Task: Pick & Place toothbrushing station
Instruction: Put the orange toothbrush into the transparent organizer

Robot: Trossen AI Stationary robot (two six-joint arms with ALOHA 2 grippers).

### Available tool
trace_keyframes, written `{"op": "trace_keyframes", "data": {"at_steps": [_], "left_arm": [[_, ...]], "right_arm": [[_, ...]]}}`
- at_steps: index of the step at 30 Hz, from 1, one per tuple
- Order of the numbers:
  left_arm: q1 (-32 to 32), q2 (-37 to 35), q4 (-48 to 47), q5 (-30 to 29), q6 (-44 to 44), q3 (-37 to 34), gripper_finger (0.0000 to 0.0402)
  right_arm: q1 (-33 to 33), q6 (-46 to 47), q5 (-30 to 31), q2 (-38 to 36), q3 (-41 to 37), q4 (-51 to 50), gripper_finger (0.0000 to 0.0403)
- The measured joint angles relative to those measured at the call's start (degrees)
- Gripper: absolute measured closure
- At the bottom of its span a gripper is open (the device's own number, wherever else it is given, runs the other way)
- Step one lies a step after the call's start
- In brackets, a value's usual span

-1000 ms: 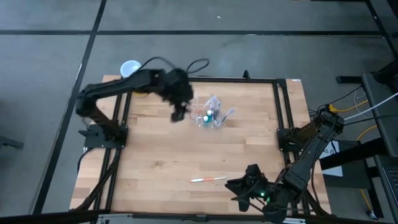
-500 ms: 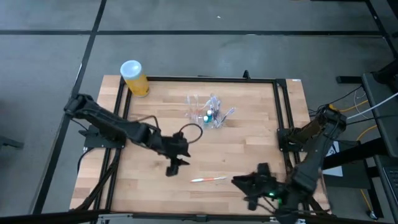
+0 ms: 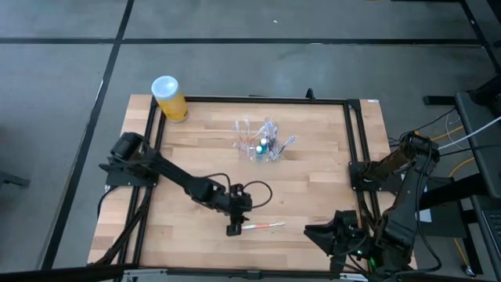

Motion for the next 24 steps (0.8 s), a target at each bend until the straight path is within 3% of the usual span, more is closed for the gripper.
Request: {"op": "trace_keyframes", "data": {"at_steps": [9,24], "left_arm": [[-1.7,5.0,5.8,0.7,-0.7,0.0,0.0252],[-2.7,7.1,11.1,0.7,0.8,0.1,0.0289]], "right_arm": [[0.3,-1.3,0.2,0.0,0.0,1.6,0.0302],[0.3,-1.3,0.4,0.1,0.0,1.7,0.0302]]}}
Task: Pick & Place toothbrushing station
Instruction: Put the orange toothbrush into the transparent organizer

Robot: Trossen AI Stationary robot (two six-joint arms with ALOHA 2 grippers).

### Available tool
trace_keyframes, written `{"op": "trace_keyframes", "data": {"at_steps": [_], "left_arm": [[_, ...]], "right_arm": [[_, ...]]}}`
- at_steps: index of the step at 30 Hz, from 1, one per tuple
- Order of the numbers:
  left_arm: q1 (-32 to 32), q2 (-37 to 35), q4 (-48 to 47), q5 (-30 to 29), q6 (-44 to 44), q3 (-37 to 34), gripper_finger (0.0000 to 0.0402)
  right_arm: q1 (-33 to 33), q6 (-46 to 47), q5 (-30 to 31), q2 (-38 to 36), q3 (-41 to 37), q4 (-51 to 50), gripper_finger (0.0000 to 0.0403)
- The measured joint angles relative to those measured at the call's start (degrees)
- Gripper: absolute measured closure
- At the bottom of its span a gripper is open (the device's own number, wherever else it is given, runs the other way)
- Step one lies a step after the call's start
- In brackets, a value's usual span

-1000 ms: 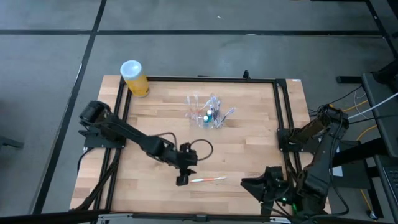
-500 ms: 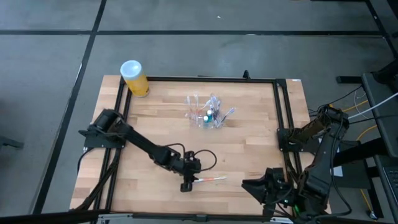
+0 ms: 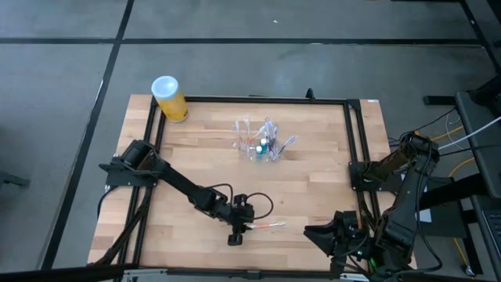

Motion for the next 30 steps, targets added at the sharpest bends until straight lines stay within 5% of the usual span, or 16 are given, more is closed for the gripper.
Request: {"op": "trace_keyframes", "data": {"at_steps": [15,30], "left_arm": [[0.5,5.8,4.1,1.7,-3.1,0.3,0.0285],[1.7,8.3,2.0,3.8,-10.0,0.7,0.0341]], "right_arm": [[0.0,0.1,1.8,0.0,0.0,0.3,0.0302],[-0.1,-0.9,2.9,0.0,0.0,0.2,0.0302]]}}
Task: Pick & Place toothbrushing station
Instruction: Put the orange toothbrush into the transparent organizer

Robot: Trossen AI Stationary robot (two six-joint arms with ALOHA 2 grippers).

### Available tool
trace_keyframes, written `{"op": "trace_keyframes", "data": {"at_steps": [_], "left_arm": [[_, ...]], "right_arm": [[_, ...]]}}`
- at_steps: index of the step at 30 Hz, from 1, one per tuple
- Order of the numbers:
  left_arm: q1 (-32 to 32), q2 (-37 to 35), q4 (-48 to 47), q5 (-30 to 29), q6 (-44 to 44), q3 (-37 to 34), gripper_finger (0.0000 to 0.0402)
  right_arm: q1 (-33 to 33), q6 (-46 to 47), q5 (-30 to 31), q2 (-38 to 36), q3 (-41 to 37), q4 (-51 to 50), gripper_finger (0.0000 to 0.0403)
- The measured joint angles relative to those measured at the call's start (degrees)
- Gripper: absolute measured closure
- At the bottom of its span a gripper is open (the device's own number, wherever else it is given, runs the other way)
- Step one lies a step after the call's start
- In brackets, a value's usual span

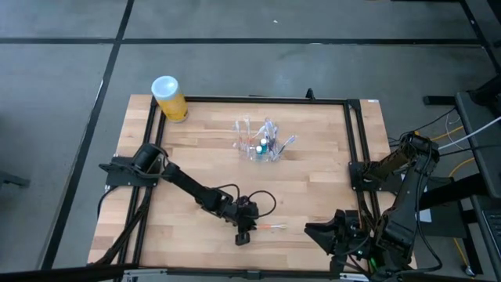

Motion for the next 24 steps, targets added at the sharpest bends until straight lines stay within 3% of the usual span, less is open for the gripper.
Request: {"op": "trace_keyframes", "data": {"at_steps": [5,10,16,20,24], "left_arm": [[1.2,0.4,0.2,1.1,-6.3,0.0,0.035],[2.8,0.5,1.8,1.6,-12.5,-0.1,0.0387],[3.7,0.9,3.2,-4.5,-27.0,-0.1,0.0387],[3.8,1.0,5.7,-8.9,-27.5,-0.5,0.0371],[3.8,-1.1,5.5,-10.9,-24.1,-0.8,0.033]], "right_arm": [[0.0,-0.6,0.0,0.0,0.0,0.0,0.0302],[0.0,-0.6,0.0,0.0,0.0,0.1,0.0302],[-0.1,-0.6,0.0,0.0,0.0,0.0,0.0302],[-0.1,-1.1,0.0,0.0,0.0,0.1,0.0302],[-0.1,-1.7,0.0,0.0,0.0,0.1,0.0302]]}}
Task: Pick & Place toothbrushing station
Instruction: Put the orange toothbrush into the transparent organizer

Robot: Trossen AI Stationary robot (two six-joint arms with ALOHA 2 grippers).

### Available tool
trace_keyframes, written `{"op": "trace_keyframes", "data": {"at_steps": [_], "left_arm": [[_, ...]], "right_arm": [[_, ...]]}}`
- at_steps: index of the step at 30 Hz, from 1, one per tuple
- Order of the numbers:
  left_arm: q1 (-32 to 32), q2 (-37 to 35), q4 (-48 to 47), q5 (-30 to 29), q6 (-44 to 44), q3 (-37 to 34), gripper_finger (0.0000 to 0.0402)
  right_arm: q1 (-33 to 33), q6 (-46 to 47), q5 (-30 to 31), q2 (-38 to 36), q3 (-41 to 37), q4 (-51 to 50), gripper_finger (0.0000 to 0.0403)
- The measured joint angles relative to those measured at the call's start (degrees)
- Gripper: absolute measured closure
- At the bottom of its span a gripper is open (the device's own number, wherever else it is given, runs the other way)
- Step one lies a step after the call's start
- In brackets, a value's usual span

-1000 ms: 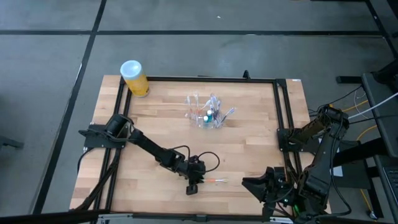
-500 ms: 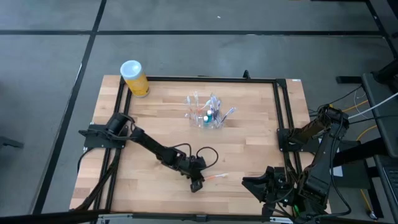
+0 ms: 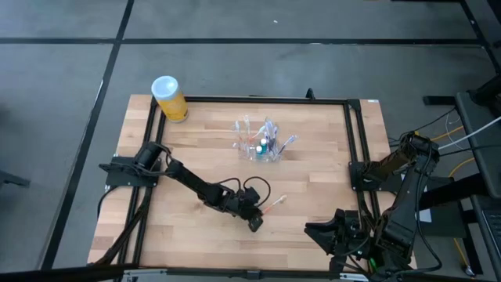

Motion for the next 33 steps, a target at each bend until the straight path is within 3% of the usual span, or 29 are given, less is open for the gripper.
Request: {"op": "trace_keyframes", "data": {"at_steps": [5,11,21,26,33], "left_arm": [[1.6,-1.6,-2.6,-3.4,10.4,1.5,0.0292],[5.0,-0.8,-5.0,2.8,18.7,5.0,0.0286],[8.7,-0.8,-5.9,4.1,32.9,5.3,0.0285],[10.0,-1.0,-13.1,6.2,32.1,5.6,0.0282],[5.9,-1.9,-13.2,6.8,28.3,4.9,0.0281]], "right_arm": [[0.1,-0.4,0.0,0.0,0.0,0.0,0.0302],[0.1,-0.6,0.0,0.0,0.0,0.0,0.0302],[0.1,-0.6,1.3,0.0,0.0,0.1,0.0302],[0.1,-0.6,1.4,0.0,0.0,0.6,0.0302],[0.1,-0.4,2.8,0.0,0.0,0.7,0.0302]]}}
